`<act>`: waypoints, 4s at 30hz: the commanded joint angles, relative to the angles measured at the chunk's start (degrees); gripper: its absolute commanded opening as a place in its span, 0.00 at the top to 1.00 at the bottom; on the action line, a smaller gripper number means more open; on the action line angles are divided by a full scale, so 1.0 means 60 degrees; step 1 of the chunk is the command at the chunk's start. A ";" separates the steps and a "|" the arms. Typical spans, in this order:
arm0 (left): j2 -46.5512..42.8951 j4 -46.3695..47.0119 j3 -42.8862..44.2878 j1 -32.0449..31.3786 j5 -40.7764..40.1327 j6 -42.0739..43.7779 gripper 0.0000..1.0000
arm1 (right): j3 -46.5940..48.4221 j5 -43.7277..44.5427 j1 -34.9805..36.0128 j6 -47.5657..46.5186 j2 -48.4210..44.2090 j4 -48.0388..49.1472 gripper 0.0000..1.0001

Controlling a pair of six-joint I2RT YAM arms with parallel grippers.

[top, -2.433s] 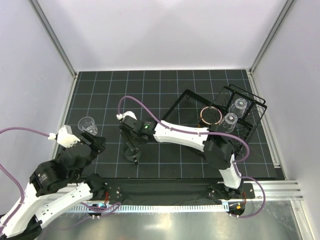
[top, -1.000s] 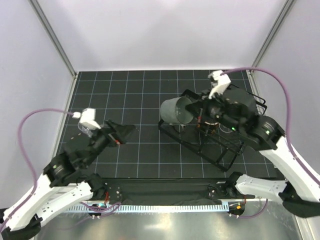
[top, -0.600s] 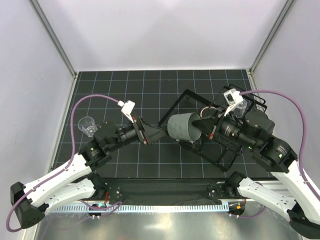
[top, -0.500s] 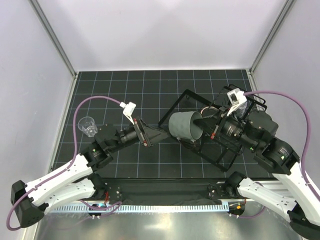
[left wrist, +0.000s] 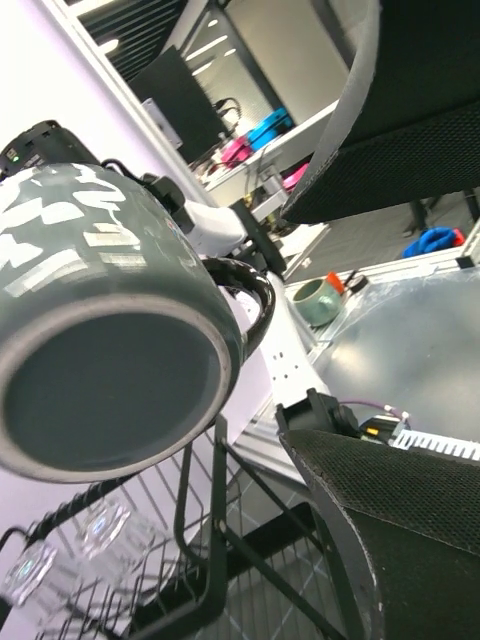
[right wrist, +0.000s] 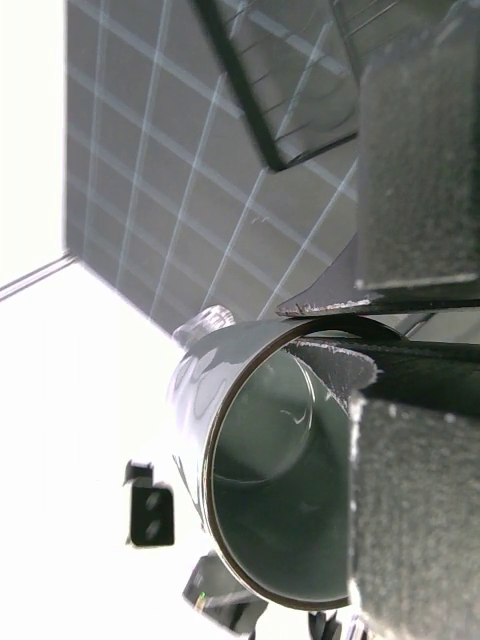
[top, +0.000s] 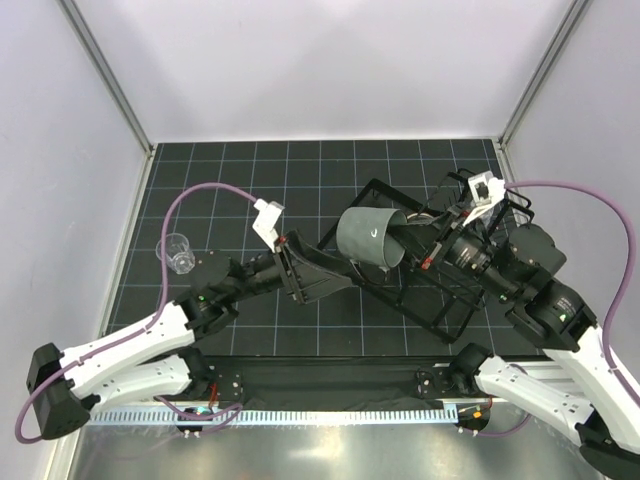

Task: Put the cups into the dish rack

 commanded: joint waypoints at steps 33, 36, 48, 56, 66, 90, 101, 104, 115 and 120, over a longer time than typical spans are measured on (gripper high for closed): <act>0.2512 0.3824 0.1581 -0.1347 -0.0001 -0.0296 1.00 | -0.2863 -0.0446 0.0103 0.0814 -0.2084 0.4344 0.81; 0.2424 0.3006 0.1699 -0.1347 -0.0016 0.0084 1.00 | -0.2101 0.0521 0.0207 0.0521 -0.2025 0.2324 0.45; 0.1647 -0.6967 0.5269 -0.0805 -0.5455 0.3571 1.00 | 0.0668 0.4413 0.0207 -0.1458 -0.1806 -0.4401 0.35; 0.3959 -0.9801 0.6927 -0.0512 -0.8305 0.4449 1.00 | 0.2178 0.5605 0.0221 -0.0990 -0.1471 -0.6527 0.35; 0.7519 -0.9420 0.8348 -0.0160 -0.8616 0.4598 1.00 | 0.2925 0.5854 0.0207 -0.1137 -0.1250 -0.7801 0.34; 1.1667 -0.8469 1.0664 -0.0321 -0.5321 0.3879 1.00 | 0.3396 0.5298 0.0221 -0.0712 -0.1117 -0.8478 0.28; 1.2076 -0.7516 1.0605 -0.0716 -0.4075 0.3792 1.00 | 0.3074 0.5005 0.0221 -0.0697 -0.1703 -0.8038 0.28; 1.2092 -0.7530 1.0577 -0.0746 -0.4088 0.3661 1.00 | 0.3088 0.4976 0.0207 -0.0682 -0.1615 -0.8037 0.28; 1.2764 -0.8774 1.1381 -0.0556 -0.3854 0.3251 1.00 | 0.3088 0.4318 0.0207 -0.1078 -0.0780 -0.8286 0.13; 1.2751 -0.9010 1.1323 -0.0556 -0.4058 0.3279 1.00 | 0.3365 0.4433 0.0207 -0.0903 -0.0619 -0.8359 0.00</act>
